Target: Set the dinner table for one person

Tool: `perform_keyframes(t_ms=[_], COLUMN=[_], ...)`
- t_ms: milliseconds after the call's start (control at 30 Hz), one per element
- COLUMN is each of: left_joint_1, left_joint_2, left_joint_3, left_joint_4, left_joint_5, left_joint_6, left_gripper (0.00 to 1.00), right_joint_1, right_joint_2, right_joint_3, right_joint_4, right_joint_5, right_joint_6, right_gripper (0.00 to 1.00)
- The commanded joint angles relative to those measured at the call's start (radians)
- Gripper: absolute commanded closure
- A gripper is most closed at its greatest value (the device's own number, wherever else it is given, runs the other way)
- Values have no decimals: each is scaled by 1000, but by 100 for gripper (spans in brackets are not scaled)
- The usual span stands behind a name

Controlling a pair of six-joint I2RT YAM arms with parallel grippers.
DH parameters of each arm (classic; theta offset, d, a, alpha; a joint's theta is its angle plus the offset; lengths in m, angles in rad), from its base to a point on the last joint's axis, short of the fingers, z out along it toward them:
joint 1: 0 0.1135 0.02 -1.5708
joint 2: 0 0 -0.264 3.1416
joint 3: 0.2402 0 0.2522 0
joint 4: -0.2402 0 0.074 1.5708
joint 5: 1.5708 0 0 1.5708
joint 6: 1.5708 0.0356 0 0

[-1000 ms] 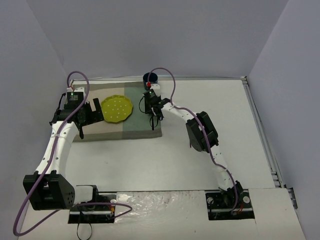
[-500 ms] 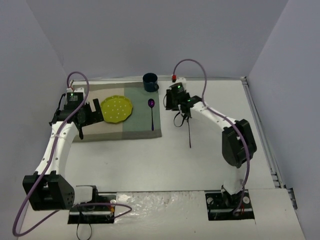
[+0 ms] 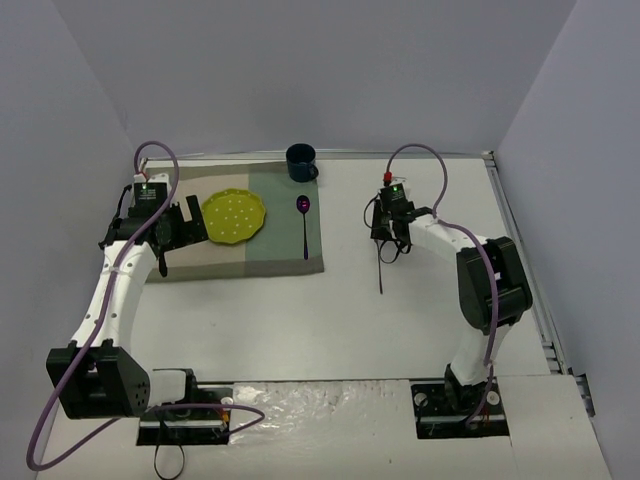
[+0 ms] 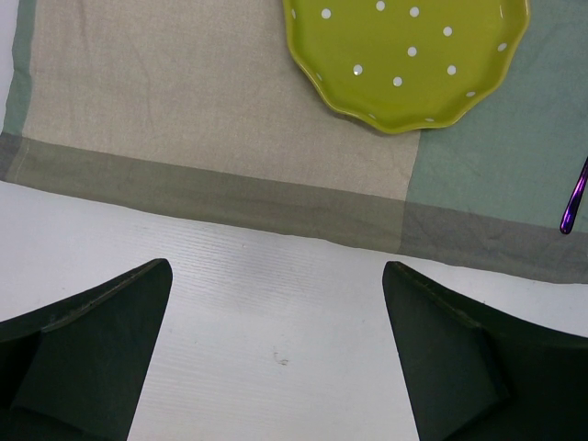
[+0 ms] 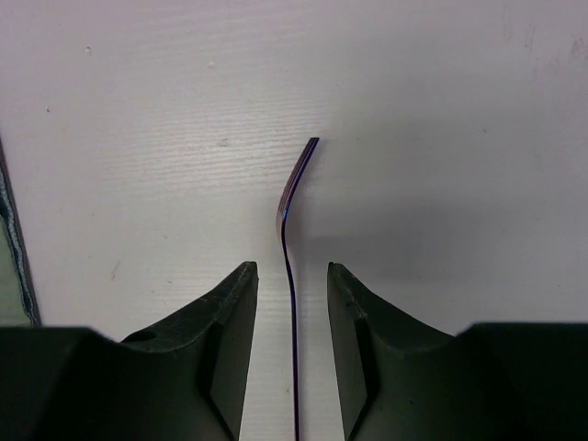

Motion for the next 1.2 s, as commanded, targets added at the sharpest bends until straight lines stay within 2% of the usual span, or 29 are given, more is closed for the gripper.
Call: perform_keyframes(t_ms=[0, 167, 300, 500, 633, 800, 933, 1000, 1167], left_joint_1=[5, 5, 3, 5, 4, 3, 5, 3, 2], left_joint_2=[-14, -15, -13, -10, -8, -7, -5, -5, -2], left_joint_3=[19, 20, 19, 20, 20, 20, 22, 22, 23], left_joint_4=[16, 16, 16, 16, 16, 14, 11, 12, 8], left_joint_5=[-3, -3, -3, 5, 8, 9, 11, 10, 2], left_joint_6=[8, 8, 8, 6, 5, 5, 6, 6, 7], left_gripper=[3, 3, 3, 3, 3, 3, 3, 3, 3], right_joint_1=[-2, -2, -2, 4, 32, 121, 163, 169, 207], right_joint_2=[42, 94, 116, 123, 133, 183, 269, 305, 367], right_joint_3=[30, 49, 60, 73, 115, 198, 263, 285, 346], right_joint_4=[106, 124, 136, 128, 45, -131, -222, -247, -295], right_joint_5=[-47, -59, -35, 31, 135, 369, 430, 425, 462], right_joint_6=[5, 10, 9, -21, -62, -112, -127, -118, -108], right_gripper=[69, 71, 78, 100, 100, 100, 100, 98, 84])
